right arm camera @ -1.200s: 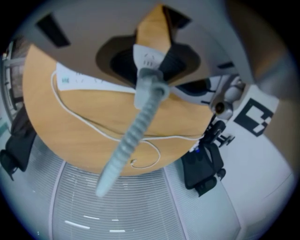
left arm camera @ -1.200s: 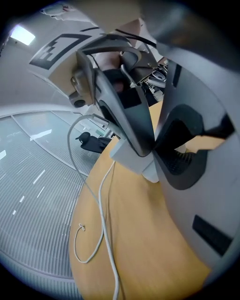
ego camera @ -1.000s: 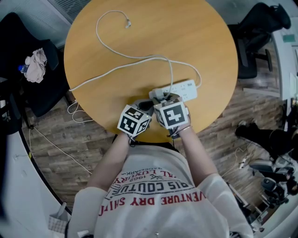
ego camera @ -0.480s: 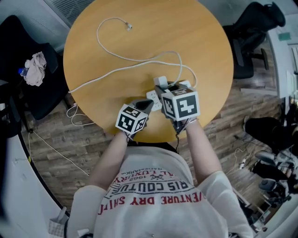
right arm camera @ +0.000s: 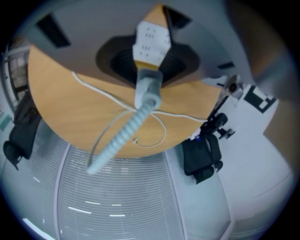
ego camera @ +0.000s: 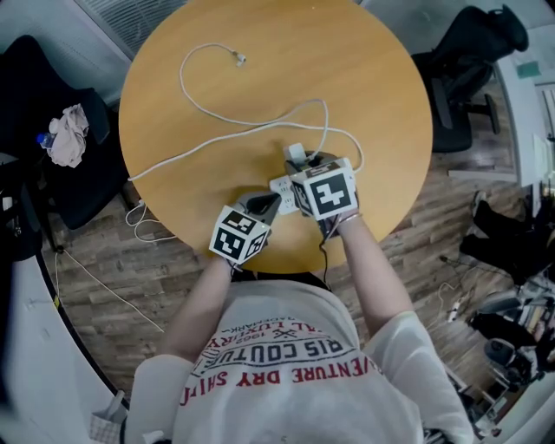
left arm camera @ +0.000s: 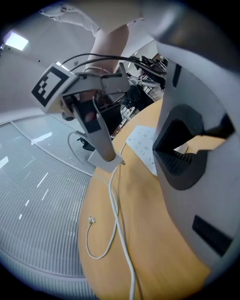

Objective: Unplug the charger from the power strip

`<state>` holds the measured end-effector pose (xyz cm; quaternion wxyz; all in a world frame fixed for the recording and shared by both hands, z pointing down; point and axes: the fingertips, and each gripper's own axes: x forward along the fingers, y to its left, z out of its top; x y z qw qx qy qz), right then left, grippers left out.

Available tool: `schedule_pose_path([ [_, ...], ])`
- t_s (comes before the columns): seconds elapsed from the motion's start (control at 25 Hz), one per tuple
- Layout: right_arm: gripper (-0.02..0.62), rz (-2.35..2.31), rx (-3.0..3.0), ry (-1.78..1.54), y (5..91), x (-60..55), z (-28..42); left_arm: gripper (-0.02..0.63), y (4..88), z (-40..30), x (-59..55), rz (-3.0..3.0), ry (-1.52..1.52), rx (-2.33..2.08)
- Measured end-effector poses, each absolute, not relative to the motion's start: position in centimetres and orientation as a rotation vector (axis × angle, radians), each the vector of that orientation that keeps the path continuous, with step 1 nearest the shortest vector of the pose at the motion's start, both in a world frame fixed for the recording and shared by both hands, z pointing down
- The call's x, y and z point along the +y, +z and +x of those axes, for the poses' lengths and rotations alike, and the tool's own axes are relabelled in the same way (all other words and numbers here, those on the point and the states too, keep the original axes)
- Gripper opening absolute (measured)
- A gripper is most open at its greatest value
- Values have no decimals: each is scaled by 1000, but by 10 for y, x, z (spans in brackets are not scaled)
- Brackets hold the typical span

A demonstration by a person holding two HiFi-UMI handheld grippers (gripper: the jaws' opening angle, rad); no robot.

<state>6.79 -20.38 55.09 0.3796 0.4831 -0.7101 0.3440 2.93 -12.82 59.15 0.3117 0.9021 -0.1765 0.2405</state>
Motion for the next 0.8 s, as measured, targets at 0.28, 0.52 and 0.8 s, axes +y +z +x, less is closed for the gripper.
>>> schedule_pose_path([
  [0.28, 160, 1177, -1818, 880, 574, -224, 67, 28, 572, 8, -150, 2421, 604, -588],
  [0.52, 161, 1146, -1791, 892, 598, -234, 66, 28, 557, -15, -164, 2424, 563, -714],
  [0.8, 160, 1140, -1807, 855, 613, -247, 56, 29, 552, -35, -177, 2391, 514, -803],
])
